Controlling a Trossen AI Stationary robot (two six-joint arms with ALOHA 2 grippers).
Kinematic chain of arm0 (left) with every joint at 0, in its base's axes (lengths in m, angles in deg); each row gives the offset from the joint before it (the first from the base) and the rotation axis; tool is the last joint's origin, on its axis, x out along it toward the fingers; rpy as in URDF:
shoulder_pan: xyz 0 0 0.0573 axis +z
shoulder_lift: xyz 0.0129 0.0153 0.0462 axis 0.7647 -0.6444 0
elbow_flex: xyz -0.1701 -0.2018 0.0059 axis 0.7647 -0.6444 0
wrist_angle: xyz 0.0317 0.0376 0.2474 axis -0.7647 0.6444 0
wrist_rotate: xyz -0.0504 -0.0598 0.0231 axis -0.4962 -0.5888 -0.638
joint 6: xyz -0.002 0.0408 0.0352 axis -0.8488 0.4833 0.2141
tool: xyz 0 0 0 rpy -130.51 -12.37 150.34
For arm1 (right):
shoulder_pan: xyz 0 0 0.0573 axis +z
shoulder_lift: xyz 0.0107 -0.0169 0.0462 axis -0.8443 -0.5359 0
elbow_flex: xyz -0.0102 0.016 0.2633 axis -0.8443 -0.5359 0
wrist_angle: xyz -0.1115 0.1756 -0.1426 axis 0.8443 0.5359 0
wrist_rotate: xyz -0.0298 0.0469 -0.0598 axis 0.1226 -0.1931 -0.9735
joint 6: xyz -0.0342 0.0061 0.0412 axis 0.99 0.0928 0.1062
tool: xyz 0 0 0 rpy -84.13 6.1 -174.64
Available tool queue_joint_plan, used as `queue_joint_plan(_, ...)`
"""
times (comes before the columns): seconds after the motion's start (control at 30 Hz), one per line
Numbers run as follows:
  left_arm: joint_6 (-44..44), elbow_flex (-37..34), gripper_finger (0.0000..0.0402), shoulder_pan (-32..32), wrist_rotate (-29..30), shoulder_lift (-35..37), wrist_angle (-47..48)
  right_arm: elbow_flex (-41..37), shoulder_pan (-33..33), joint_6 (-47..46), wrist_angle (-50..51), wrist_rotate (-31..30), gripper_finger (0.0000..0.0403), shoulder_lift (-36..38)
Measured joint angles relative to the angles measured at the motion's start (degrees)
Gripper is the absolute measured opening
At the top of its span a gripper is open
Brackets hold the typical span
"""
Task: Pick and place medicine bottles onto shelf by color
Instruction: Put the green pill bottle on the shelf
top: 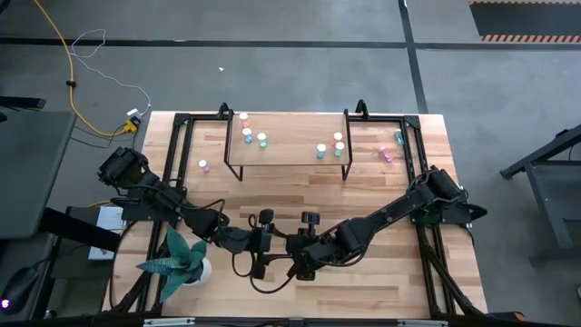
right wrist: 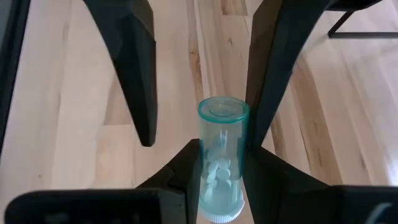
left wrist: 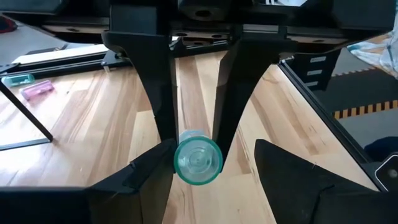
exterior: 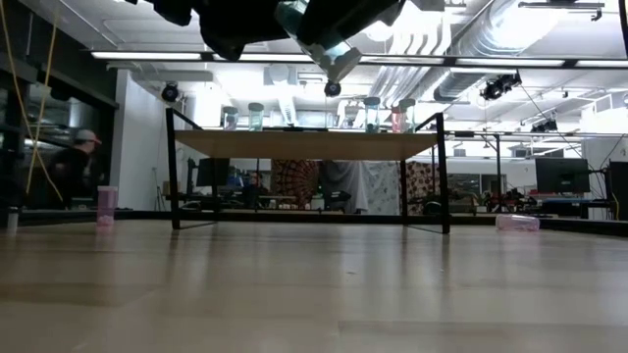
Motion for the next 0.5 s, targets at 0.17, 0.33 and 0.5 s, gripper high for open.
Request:
queue_joint_plan(0.17,0.43,-0.02,0.0177,0.0,0.58,0.0,0.07,-0.02,-0.19,0.01,-0.01,0.4,0.0087,0.0)
queue_joint_plan(0.33,0.59,-0.02,0.013,0.0,0.86,0.0,0.07,-0.02,-0.15,0.0,-0.07,0.5,0.0087,0.0)
queue_joint_plan(0.5,0.63,-0.04,0.0093,0.0,1.01,0.0,0.08,-0.02,-0.16,0.0,-0.07,0.6,0.0087,0.0)
